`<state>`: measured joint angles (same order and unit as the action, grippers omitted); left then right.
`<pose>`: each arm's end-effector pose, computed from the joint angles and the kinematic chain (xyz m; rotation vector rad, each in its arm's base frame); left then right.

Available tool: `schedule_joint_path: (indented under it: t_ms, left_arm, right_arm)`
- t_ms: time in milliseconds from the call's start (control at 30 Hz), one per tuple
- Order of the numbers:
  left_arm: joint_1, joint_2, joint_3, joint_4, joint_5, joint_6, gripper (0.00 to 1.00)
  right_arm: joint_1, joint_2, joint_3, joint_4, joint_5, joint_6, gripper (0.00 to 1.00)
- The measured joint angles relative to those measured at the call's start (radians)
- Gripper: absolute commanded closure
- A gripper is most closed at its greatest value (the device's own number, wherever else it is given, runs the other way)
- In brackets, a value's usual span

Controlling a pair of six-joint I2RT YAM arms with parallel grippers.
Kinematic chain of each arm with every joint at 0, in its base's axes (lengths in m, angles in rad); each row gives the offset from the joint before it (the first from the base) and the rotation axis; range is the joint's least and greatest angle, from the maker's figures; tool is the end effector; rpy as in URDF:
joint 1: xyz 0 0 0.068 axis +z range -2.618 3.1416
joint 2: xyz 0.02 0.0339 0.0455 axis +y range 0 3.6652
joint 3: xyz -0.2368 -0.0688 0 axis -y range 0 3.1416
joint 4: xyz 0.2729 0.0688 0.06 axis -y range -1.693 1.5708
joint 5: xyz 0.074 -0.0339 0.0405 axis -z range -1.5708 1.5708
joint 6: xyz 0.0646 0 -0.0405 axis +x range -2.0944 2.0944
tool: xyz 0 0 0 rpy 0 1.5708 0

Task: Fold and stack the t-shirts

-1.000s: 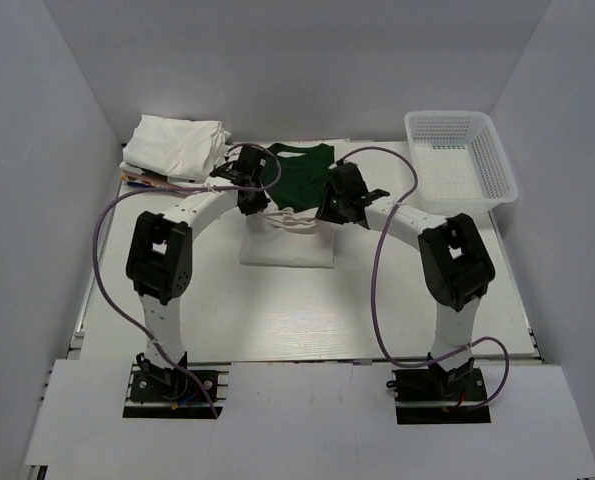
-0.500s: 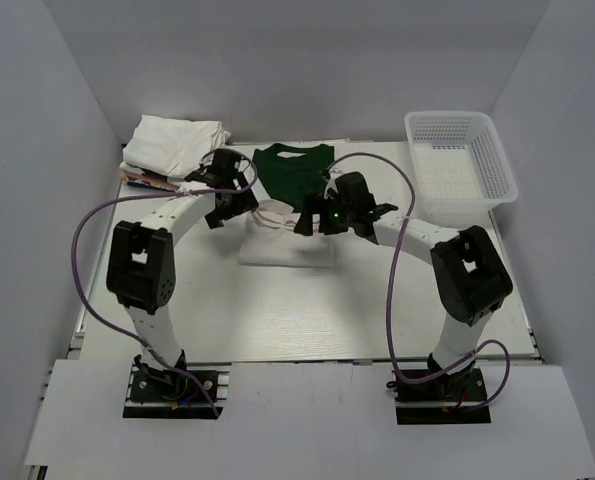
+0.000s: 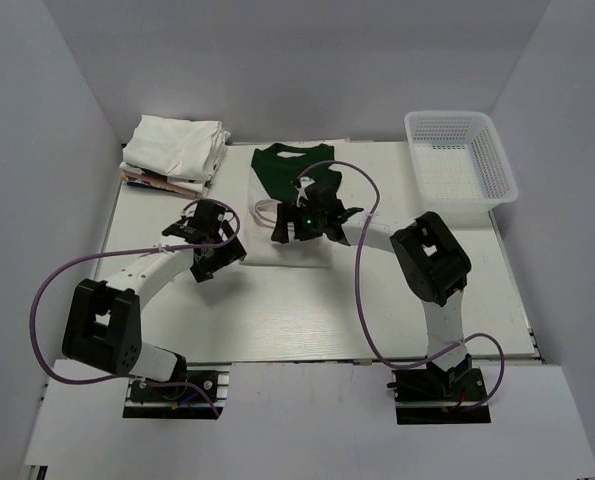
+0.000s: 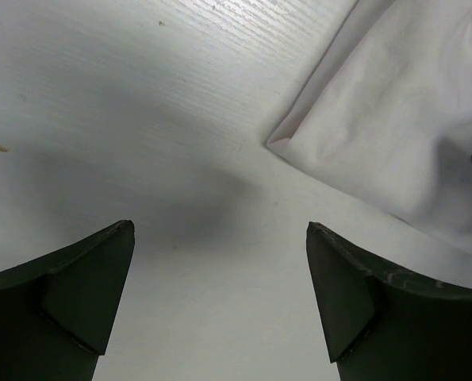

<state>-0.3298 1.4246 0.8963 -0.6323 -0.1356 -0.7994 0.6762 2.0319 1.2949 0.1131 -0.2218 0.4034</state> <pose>0.2928 -0.0910 0.1355 -0.6702 2.6365 -0.1467 0.3647 0.3108 0.1065 -0.4436 2.2651 0.8269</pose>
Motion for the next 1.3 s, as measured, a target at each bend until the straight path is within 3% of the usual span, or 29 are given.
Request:
schedule_joint_path:
  t_ms: [300, 400, 500, 600, 700, 933, 1067, 1167, 1200, 1267, 1300]
  left_arm:
    - [0.0, -0.022, -0.016, -0.001, 0.013, -0.003, 0.01]
    - [0.0, -0.022, -0.015, -0.006, 0.014, -0.002, 0.01]
    - [0.0, -0.019, -0.013, -0.011, 0.014, -0.001, 0.01]
    - [0.001, -0.003, -0.004, -0.008, 0.014, 0.002, 0.01]
    - [0.001, 0.026, 0.001, 0.021, 0.018, 0.01, 0.01]
    - [0.008, 0.175, 0.057, 0.106, 0.061, 0.051, 0.04]
    - [0.008, 0.237, 0.066, 0.154, 0.082, 0.069, 0.2]
    - [0.008, 0.26, 0.076, 0.193, 0.102, 0.085, 0.44]
    - [0.009, 0.268, 0.081, 0.201, 0.11, 0.088, 0.59]
    - [0.012, 0.288, 0.084, 0.23, 0.141, 0.099, 0.74]
    - [0.014, 0.294, 0.084, 0.241, 0.159, 0.105, 0.89]
  right_arm:
    - [-0.003, 0.089, 0.118, 0.125, 0.269, 0.005, 0.1]
    - [-0.014, 0.161, 0.237, 0.148, 0.389, 0.003, 0.1]
    - [-0.04, 0.225, 0.379, 0.131, 0.44, 0.003, 0.1]
    - [-0.063, 0.211, 0.404, 0.113, 0.443, -0.005, 0.1]
    - [-0.084, 0.114, 0.314, 0.075, 0.429, -0.005, 0.1]
    - [-0.1, -0.339, -0.197, -0.012, 0.353, 0.108, 0.1]
    - [-0.12, -0.402, -0.33, -0.039, 0.248, 0.15, 0.1]
    - [-0.13, -0.386, -0.376, -0.065, 0.17, 0.164, 0.1]
    - [-0.132, -0.373, -0.381, -0.068, 0.14, 0.164, 0.1]
    - [-0.131, -0.341, -0.382, -0.066, 0.089, 0.166, 0.1]
    - [-0.131, -0.323, -0.382, -0.065, 0.064, 0.166, 0.16]
